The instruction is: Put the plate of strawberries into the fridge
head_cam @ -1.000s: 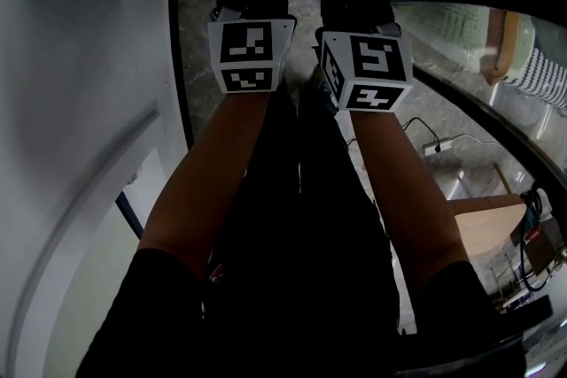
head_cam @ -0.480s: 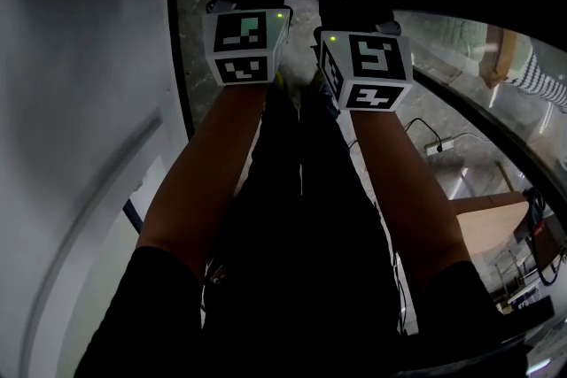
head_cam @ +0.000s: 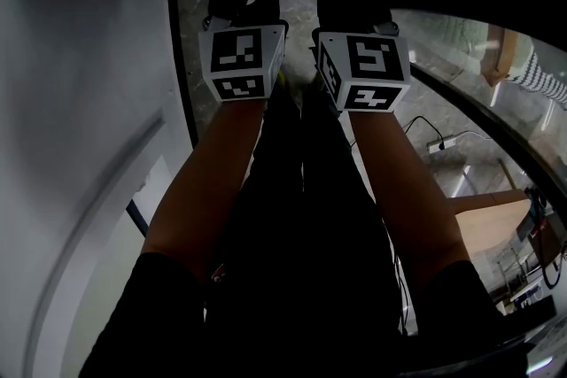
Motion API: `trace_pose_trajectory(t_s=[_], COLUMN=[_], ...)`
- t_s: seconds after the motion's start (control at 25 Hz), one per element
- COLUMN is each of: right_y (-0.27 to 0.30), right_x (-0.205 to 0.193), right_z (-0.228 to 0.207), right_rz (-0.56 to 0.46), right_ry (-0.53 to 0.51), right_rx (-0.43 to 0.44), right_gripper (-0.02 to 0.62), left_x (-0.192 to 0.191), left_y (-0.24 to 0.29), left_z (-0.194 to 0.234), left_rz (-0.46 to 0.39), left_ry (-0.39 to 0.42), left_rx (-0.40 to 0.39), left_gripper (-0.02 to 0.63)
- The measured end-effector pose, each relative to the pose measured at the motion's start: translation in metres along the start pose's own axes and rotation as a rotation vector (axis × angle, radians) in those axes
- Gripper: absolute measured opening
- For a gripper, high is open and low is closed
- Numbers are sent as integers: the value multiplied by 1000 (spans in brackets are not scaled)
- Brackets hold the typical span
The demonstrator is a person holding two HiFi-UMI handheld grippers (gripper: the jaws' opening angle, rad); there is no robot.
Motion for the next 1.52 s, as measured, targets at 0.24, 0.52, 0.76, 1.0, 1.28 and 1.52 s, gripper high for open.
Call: trace_pose_trajectory(t_s=[0.24, 0.52, 0.76, 1.0, 1.28, 1.52], right_y=[-2, -4, -5, -6, -4, -7], right_x=[-4, -7, -4, 3, 11, 16], right_z=[0, 1, -1, -2, -1, 4], right_rz=[6, 13, -1, -33, -66, -76], right_ry=[5, 6, 7, 26, 0, -6], right_rx=[-3, -8, -8, 1, -1, -10], right_gripper=[5, 5, 5, 5, 5, 5], left_x=[-4, -1, 4, 16, 22, 29], left_y=[3, 11, 12, 5, -7, -16], left_z=[-4, -2, -2, 3, 17, 23], left_rz=[-6, -16, -52, -87, -107, -111], left_ry=[15, 14, 17, 35, 46, 49], left_rx=[-10, -13, -28, -28, -6, -5], left_gripper=[3, 3, 3, 3, 3, 3])
Point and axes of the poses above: the fingertips, and each gripper's own axes: y forward along the fingers, z to its left, x out of its top, the point moved 6 cm from there along -y, backward along the fingers, and after that the axes turned 14 degrees about -z, right-handed, at the moved point
